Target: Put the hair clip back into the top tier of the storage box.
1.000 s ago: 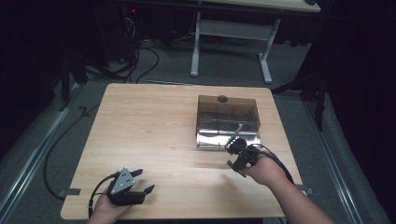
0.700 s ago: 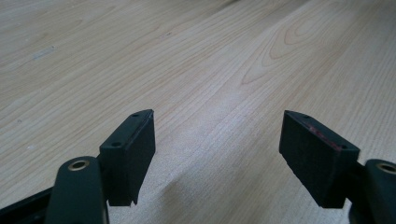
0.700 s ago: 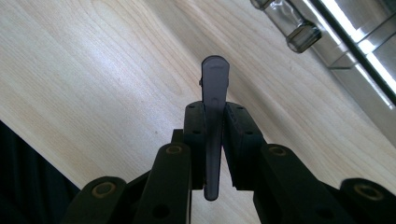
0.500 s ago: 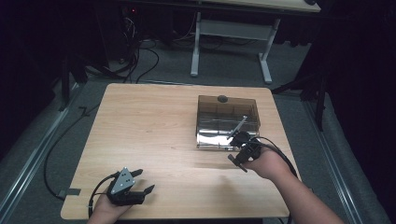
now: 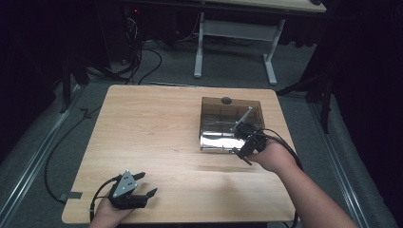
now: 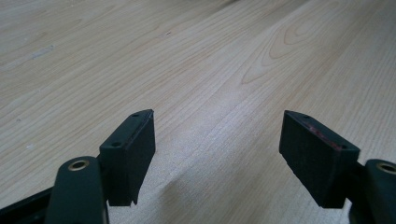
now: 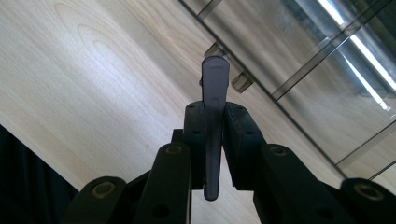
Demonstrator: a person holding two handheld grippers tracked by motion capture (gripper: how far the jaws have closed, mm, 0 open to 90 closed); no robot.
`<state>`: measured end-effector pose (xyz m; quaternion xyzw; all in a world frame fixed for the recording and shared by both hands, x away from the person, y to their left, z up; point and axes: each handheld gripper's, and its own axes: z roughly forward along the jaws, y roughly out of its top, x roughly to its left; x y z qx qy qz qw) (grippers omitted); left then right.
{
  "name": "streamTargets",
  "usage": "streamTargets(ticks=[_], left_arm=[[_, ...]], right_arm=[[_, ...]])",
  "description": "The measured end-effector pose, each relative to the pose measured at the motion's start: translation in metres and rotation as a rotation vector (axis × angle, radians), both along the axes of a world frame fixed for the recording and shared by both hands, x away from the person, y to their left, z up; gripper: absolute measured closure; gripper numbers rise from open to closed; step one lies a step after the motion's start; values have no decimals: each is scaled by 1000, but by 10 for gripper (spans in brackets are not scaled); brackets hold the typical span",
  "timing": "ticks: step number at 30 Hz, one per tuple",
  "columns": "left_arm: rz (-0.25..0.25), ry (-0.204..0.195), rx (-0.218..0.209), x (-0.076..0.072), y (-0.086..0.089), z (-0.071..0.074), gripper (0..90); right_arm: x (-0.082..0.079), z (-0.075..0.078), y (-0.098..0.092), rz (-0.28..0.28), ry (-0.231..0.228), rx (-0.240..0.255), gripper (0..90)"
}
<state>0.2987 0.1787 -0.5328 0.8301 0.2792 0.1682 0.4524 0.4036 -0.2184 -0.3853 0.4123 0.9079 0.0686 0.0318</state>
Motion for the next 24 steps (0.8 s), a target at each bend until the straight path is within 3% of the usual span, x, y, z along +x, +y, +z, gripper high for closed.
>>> streamTargets(ticks=[1,17,21,24], left_arm=[[0,0,0,0,0,0,274],[-2,0,3,0,0,0,275],[-6,1,-2,0,0,0,275],[-10,1,2,0,0,0,275]], right_arm=[[0,1,2,-31,11,-2,800],[38,11,13,-4,-17,6,800],[47,8,14,-23,-12,2,800],[53,4,13,-2,-21,-11,800]])
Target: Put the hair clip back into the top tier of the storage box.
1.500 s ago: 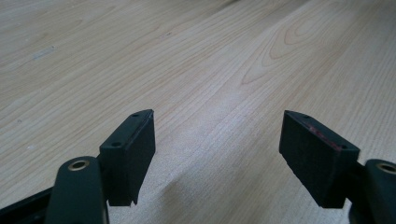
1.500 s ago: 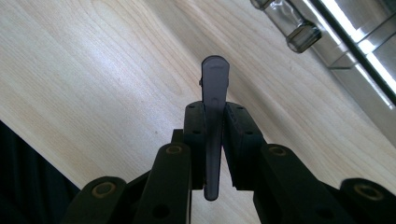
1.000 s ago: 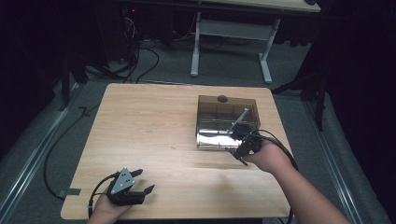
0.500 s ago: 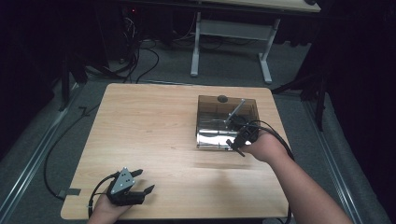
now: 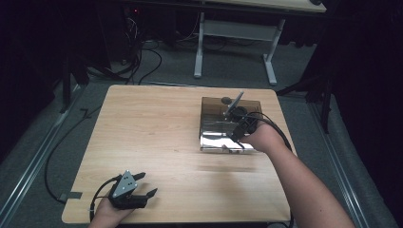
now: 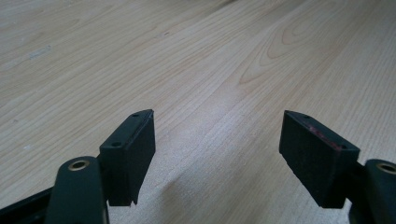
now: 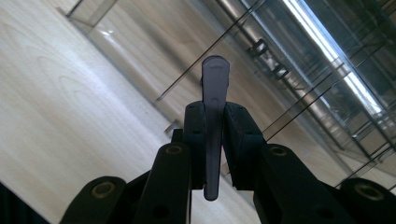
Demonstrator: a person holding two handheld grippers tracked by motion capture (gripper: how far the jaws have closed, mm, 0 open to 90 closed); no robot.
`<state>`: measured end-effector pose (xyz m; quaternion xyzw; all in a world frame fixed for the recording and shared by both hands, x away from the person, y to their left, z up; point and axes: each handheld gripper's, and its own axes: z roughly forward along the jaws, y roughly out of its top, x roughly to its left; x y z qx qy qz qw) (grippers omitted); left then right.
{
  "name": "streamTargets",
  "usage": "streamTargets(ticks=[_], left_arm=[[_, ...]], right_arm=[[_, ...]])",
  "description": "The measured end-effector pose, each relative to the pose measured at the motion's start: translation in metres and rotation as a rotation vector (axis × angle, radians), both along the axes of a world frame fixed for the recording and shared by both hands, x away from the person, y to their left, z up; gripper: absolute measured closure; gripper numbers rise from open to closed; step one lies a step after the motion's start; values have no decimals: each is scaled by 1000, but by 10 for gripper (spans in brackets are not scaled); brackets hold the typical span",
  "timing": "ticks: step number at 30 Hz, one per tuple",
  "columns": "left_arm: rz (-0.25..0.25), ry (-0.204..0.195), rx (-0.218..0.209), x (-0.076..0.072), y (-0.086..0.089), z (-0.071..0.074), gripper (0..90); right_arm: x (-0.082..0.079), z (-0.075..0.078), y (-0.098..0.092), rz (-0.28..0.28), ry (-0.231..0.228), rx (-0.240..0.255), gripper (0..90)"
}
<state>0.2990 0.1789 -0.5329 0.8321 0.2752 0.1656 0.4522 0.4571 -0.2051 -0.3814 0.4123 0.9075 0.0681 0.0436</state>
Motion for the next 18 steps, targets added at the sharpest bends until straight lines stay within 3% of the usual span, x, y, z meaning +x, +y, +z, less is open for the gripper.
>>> streamTargets(ticks=[6,16,18], left_arm=[[4,5,-2,1,0,0,275],[-5,9,-4,1,0,0,276],[-3,12,-5,2,-1,0,276]], right_arm=[[10,-6,0,6,3,9,800],[15,-20,0,9,-4,-27,799],[16,-23,1,-1,3,-16,799]])
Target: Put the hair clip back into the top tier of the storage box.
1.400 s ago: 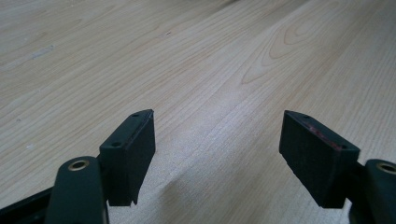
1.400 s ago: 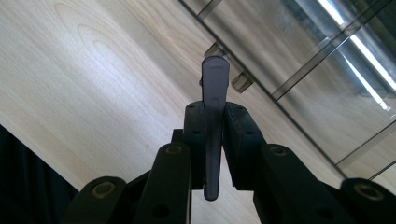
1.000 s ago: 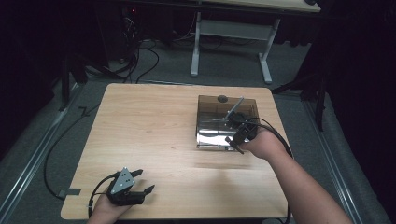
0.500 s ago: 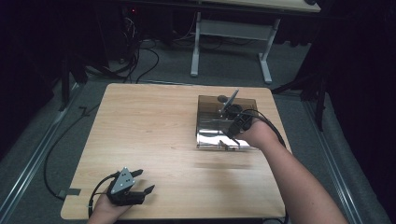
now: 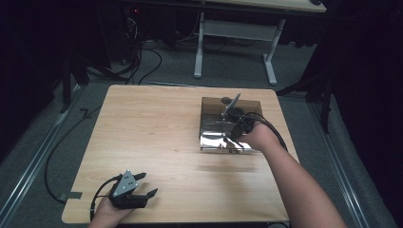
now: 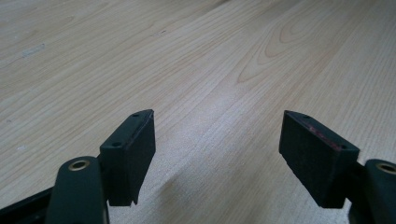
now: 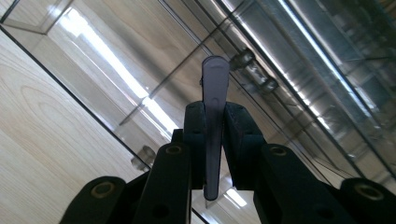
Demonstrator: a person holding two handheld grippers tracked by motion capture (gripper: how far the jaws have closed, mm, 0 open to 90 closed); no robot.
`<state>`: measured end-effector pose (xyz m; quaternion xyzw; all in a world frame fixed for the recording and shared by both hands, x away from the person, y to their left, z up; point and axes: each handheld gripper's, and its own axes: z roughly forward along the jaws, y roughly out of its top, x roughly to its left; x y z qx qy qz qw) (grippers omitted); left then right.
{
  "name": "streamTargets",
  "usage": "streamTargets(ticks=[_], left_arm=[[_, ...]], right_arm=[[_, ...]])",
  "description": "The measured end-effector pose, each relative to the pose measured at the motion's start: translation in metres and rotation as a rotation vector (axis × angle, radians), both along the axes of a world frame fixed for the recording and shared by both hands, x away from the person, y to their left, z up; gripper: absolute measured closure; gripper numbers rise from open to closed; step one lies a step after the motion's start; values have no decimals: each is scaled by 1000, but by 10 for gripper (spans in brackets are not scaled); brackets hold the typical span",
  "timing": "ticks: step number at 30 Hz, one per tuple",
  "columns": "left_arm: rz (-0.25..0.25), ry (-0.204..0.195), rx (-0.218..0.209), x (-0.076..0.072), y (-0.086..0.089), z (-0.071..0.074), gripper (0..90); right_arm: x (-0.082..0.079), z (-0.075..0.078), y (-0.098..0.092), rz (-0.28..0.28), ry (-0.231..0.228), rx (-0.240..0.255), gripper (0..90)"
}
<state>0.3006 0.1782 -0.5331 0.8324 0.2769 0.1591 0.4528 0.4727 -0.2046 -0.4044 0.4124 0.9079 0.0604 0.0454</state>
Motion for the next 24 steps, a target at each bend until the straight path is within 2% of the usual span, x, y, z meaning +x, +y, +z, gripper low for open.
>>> streamTargets(ticks=[3,4,7,9,14,16,24], left_arm=[[-1,-1,-2,0,1,0,276],[-4,-1,-1,0,1,0,276],[-7,-1,-1,0,1,0,276],[-3,-2,-3,0,0,0,276],[-5,2,-4,0,0,0,276],[-6,0,-4,0,1,0,276],[-6,5,-6,0,1,0,275]], right_arm=[[0,-4,2,19,1,-11,820],[0,-5,2,9,5,-11,820],[1,-7,1,20,2,0,821],[0,-7,0,6,7,13,822],[-3,-4,4,11,16,-4,822],[-2,-6,4,25,20,-11,821],[1,-12,8,25,23,-29,815]])
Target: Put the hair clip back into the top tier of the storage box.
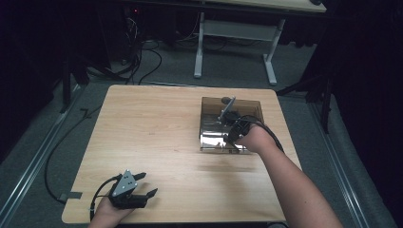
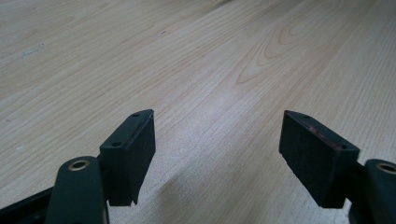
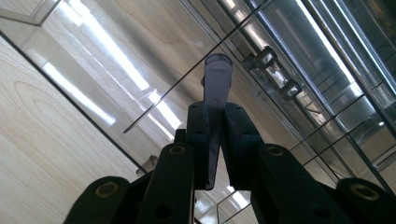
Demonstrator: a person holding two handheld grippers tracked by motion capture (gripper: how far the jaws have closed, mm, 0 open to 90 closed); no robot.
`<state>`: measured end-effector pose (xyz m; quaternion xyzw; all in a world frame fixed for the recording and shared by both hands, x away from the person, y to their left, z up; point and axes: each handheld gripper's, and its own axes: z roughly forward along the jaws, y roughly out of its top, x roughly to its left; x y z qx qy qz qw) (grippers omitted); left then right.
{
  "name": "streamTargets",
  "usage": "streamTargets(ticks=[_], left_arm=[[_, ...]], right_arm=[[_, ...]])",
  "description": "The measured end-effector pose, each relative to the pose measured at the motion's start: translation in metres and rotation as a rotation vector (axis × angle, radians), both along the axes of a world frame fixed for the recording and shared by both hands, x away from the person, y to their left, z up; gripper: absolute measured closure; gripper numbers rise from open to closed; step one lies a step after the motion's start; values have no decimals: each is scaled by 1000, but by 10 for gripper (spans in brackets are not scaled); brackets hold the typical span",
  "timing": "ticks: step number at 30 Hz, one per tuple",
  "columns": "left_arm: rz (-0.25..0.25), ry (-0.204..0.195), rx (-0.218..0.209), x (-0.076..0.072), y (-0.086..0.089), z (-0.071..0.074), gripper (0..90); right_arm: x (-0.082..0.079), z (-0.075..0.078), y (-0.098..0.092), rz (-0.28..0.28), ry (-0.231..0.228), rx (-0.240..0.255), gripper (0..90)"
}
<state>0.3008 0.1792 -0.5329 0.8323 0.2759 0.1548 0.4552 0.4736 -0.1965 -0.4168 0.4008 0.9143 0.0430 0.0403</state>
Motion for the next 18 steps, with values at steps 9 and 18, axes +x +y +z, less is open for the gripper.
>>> streamTargets(ticks=[9,18], left_arm=[[-1,0,0,0,0,0,275],[-3,-2,2,0,0,0,275]], right_arm=[[-4,8,-2,-26,-17,27,742],[-21,28,-12,-62,-21,56,803]])
